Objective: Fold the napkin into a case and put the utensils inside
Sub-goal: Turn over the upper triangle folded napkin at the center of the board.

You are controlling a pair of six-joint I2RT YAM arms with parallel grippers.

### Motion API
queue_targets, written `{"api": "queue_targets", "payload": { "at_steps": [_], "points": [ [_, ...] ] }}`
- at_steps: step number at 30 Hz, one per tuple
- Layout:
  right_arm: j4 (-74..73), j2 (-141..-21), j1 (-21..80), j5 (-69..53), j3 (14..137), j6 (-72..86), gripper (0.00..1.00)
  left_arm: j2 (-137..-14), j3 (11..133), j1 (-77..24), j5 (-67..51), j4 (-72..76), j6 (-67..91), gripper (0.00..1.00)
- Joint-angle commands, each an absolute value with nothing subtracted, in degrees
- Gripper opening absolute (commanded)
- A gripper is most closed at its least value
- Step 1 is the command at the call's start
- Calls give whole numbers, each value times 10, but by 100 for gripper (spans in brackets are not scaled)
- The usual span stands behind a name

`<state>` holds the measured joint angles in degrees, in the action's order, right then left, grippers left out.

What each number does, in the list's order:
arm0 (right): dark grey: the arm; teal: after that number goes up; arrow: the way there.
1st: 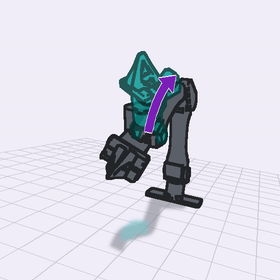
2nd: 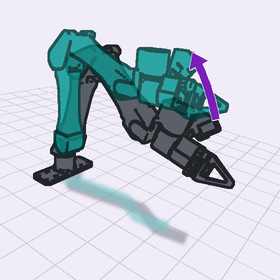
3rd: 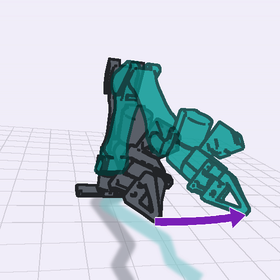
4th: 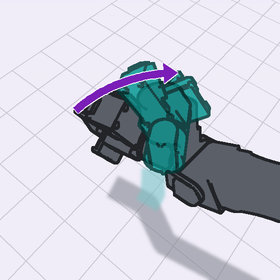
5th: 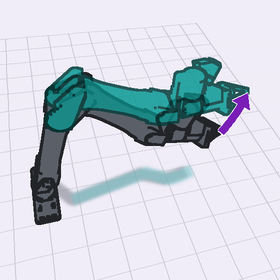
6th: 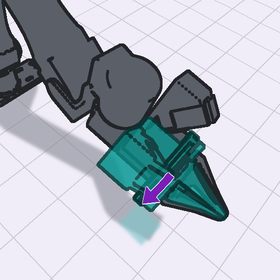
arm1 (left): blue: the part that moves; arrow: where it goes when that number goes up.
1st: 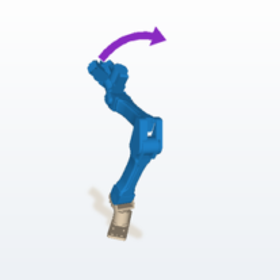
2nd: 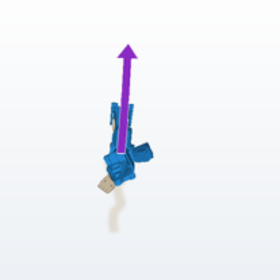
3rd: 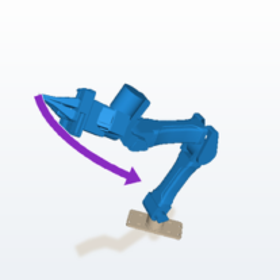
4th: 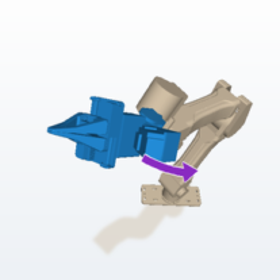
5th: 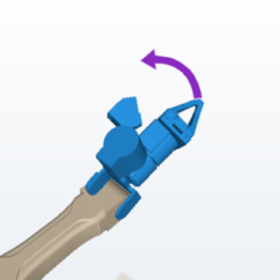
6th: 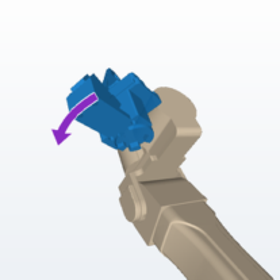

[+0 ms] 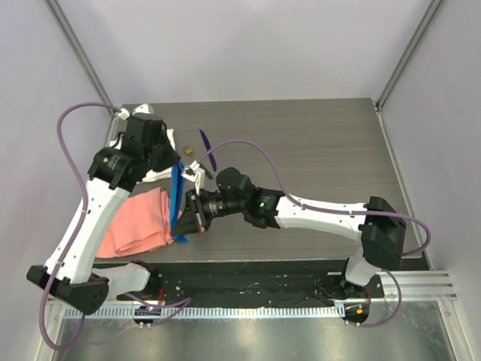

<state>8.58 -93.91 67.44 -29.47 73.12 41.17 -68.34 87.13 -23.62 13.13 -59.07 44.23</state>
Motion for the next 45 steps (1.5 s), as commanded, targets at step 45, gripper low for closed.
{"api": "queue_targets", "payload": {
  "at_steps": [45],
  "points": [
    [-157, -647, 179, -269, 220, 359, 23, -1397, 1195, -444, 80, -204, 476, 0]
  ]
}}
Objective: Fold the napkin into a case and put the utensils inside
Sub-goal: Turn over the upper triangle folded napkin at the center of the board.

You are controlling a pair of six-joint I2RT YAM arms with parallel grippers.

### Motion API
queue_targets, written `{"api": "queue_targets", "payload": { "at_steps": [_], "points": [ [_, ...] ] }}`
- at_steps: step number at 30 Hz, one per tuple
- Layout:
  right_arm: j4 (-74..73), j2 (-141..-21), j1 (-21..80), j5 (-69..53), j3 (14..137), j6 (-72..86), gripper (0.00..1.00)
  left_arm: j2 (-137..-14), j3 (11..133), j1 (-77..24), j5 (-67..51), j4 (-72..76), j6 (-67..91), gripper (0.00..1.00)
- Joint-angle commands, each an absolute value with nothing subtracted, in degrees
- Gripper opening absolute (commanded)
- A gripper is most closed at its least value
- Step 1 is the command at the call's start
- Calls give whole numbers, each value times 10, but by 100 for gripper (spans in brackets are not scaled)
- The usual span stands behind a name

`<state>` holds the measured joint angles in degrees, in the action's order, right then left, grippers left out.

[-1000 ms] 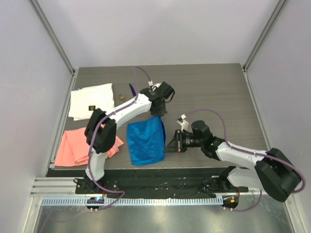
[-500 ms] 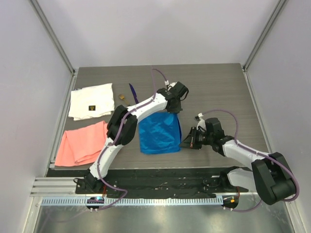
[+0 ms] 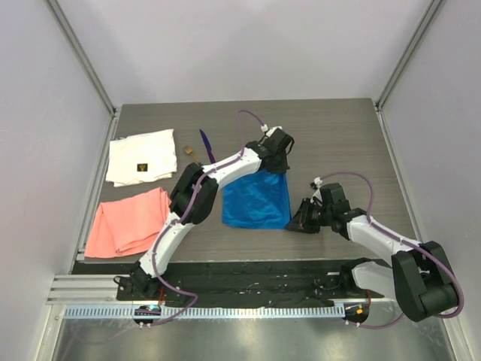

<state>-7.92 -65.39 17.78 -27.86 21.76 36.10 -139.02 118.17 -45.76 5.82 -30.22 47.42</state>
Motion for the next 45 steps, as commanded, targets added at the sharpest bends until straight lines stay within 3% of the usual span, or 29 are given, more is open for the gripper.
{"api": "queue_targets", "payload": {
  "at_steps": [1, 4, 8, 11, 13, 18, 21, 24, 26, 28, 33, 34, 36, 37, 40, 42, 45],
  "points": [
    [-162, -646, 178, -266, 221, 358, 24, -1401, 1194, -445, 80, -198, 478, 0],
    [-189, -639, 177, -244, 235, 359, 36, -1406, 1200, -445, 70, -192, 477, 2],
    [-221, -593, 177, -194, 253, 381, 51, -1402, 1202, -446, 52, -177, 467, 36],
    [-273, -544, 177, -135, 290, 384, 59, -1397, 1226, -449, 39, -188, 455, 52],
    [-295, -526, 177, -88, 308, 378, 65, -1387, 1239, -449, 29, -199, 448, 81],
    [-291, -567, 156, -54, 357, 360, 70, -1303, 1229, -448, 35, -250, 397, 89],
    [-259, -610, 147, -24, 383, 331, 70, -1247, 1163, -444, 40, -251, 395, 87],
    [-215, -671, 136, -3, 420, 314, 69, -1197, 1100, -424, 4, -249, 410, 75],
    [-190, -698, 125, -3, 447, 313, 65, -1187, 1081, -417, -14, -248, 407, 58],
    [-171, -748, 117, -3, 470, 316, 56, -1194, 1072, -412, -41, -244, 403, 44],
    [-123, -876, 89, -41, 554, 314, 31, -1225, 1074, -420, -98, -234, 417, 34],
    [-112, -889, 87, -53, 569, 311, 22, -1227, 1071, -423, -101, -234, 417, 33],
    [-92, -918, 86, -81, 587, 304, 18, -1223, 1048, -432, -108, -224, 420, 29],
    [-90, -945, 86, -92, 607, 300, 11, -1221, 1035, -437, -112, -217, 420, 24],
    [-90, -990, 85, -124, 645, 287, 1, -1208, 990, -447, -111, -198, 419, 17],
    [-83, -1005, 85, -144, 656, 275, 1, -1202, 959, -451, -116, -192, 421, 8],
    [-74, -1034, 85, -161, 675, 272, 1, -1192, 918, -460, -118, -176, 423, 4]
  ]
}}
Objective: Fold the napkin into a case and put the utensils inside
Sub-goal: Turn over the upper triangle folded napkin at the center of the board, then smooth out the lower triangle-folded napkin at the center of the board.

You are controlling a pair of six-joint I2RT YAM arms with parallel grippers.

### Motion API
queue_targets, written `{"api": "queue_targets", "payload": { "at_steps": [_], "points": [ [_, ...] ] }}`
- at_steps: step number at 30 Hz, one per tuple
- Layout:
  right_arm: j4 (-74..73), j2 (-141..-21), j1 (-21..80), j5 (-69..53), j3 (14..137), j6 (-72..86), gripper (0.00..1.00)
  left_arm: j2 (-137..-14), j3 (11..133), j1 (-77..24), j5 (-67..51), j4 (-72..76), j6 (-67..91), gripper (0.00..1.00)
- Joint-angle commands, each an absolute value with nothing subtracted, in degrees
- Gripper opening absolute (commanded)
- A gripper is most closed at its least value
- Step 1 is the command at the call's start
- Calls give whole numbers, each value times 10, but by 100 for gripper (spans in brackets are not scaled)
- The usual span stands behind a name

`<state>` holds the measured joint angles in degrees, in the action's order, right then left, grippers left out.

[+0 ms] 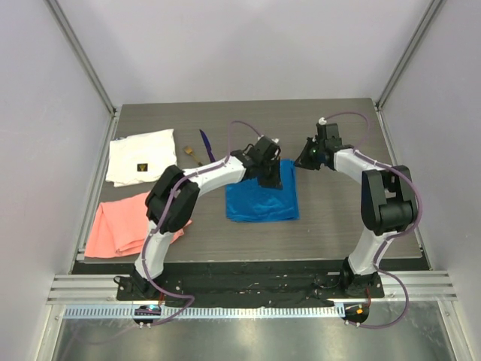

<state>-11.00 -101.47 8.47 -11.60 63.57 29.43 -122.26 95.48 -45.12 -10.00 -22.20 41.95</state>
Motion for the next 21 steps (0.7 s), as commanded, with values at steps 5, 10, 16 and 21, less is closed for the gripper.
{"api": "queue_targets", "payload": {
  "at_steps": [5, 10, 16, 21],
  "points": [
    [-77, -1091, 84, -180, 720, 262, 1, -1179, 854, -474, -112, -153, 427, 2],
    [-85, -1123, 84, -151, 734, 255, 1, -1157, 817, -483, -108, -153, 420, 0],
    [-105, -1129, 84, -125, 739, 230, 2, -1088, 782, -483, -87, -173, 400, 0],
    [-112, -1107, 84, -131, 741, 227, 12, -1045, 773, -483, -75, -205, 392, 0]
  ]
}}
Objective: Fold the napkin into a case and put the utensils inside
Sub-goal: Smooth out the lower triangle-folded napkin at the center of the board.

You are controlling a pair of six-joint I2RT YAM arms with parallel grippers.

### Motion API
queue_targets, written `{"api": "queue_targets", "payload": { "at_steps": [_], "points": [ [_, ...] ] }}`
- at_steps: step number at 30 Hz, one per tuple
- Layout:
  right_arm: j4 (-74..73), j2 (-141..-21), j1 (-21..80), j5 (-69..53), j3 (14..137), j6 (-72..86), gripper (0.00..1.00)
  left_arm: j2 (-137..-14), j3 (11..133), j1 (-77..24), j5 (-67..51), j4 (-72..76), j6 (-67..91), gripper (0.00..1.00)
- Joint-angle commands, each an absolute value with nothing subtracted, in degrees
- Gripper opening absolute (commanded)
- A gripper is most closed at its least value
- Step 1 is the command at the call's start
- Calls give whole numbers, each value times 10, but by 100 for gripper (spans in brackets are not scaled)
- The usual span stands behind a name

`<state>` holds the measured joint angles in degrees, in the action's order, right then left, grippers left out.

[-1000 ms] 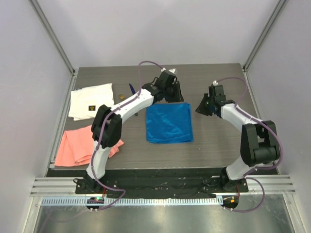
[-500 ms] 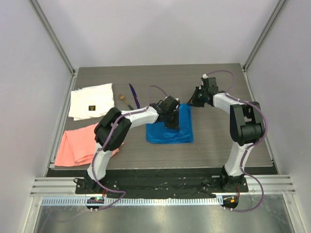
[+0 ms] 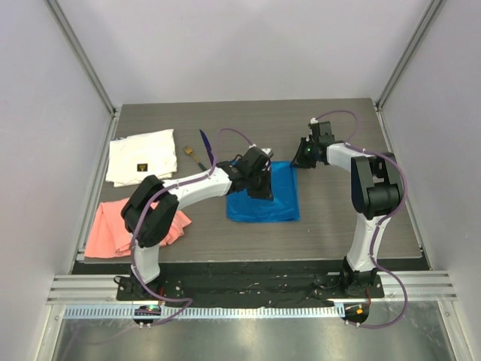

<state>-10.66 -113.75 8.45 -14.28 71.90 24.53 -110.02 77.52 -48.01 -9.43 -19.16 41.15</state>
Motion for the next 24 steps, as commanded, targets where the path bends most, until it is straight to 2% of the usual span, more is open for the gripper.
{"api": "queue_targets", "payload": {
  "at_steps": [1, 9, 24],
  "points": [
    [-113, -1105, 85, -135, 745, 225, 14, -1040, 773, -483, -70, -209, 390, 0],
    [-129, -1131, 85, -157, 771, 217, 24, -1013, 743, -477, -62, -240, 396, 1],
    [-140, -1171, 97, -156, 795, 196, 30, -964, 688, -451, -69, -241, 408, 1]
  ]
}}
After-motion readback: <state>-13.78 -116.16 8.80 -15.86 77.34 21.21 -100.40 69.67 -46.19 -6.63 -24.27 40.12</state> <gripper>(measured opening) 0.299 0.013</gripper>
